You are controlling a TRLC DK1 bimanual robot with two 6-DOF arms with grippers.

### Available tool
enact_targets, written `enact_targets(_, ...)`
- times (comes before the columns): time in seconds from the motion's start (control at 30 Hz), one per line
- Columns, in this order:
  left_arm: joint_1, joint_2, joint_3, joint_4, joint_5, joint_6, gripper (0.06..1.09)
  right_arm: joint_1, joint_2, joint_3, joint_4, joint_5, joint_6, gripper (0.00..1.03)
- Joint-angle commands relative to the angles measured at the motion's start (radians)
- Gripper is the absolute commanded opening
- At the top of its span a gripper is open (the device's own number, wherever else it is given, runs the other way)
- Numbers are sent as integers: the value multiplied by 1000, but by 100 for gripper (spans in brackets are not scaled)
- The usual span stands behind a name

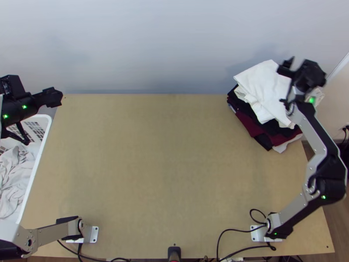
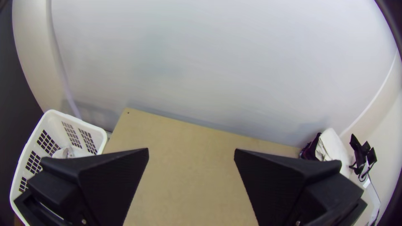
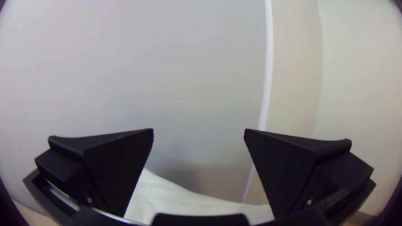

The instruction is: Fold the t-shirt

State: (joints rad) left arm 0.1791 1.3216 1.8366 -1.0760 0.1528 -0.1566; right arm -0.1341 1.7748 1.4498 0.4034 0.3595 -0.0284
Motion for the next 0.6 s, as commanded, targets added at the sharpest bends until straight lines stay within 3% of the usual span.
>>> enact_targets(0.0,5,-18,20,-6,5,-9,105,-44,-2,-103,-3,13,76,98)
enact_targets(0.23,2,-15,23,-7,5,-9,105,-107,97,-215,-8,13,242,98)
enact_targets(0.37,-1,-18,24,-9,5,-9,105,-122,109,-210,-21,13,266,98)
enact_targets(0.57,0,-25,55,-16,5,-9,105,-136,-43,-143,-84,15,262,98)
